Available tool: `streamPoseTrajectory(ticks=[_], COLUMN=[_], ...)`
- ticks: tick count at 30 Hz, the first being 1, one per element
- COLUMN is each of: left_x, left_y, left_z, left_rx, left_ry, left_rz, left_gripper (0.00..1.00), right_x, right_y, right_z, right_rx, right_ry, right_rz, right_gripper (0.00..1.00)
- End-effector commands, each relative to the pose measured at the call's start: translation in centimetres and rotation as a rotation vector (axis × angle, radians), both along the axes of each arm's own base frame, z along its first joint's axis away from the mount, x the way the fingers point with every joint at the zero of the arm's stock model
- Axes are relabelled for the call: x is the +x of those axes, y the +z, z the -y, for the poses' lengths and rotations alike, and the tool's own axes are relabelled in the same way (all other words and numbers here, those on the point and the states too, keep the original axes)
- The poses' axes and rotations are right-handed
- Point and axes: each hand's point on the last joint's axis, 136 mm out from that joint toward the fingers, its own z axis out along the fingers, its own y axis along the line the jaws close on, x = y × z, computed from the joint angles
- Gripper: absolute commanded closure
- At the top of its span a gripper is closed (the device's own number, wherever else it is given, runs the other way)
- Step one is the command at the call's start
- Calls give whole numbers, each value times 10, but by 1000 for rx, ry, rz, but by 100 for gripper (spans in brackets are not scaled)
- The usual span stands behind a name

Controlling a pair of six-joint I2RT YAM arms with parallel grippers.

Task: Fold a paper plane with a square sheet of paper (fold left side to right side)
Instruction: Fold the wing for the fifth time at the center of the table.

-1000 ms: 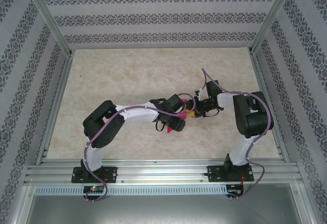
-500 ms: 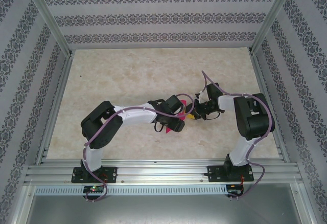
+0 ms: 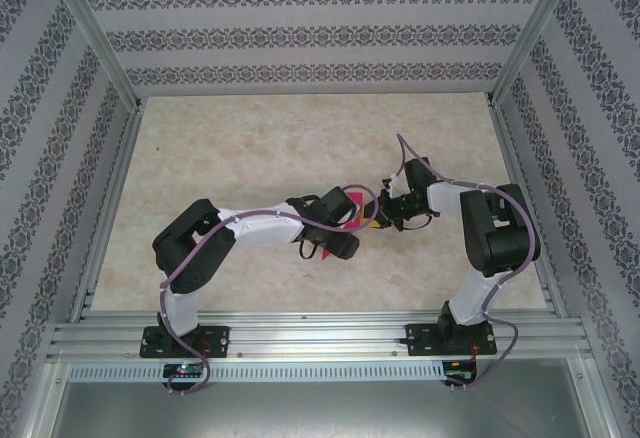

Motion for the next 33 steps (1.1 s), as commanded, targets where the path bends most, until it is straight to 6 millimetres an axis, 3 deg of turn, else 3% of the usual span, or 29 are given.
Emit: streamPoseTrajectory(ticks=[1,13,26,33], left_x=[0,3,1,2], left_y=[14,6,0,6], left_z=[6,5,2,9], left_rx=[-7,81,92,52], left_ry=[-43,-41,-19,-5], left_rz=[77,126,111,105], left_gripper=[28,31,54,69], right_x=[4,5,5,6], right_y=[20,19,15,18], right_z=[-8,-9,-8,-5], right_rx=[40,47,35,8], right_ry=[10,4,1,9], right_rz=[19,2,-7,22], right_gripper=[94,94,92,86])
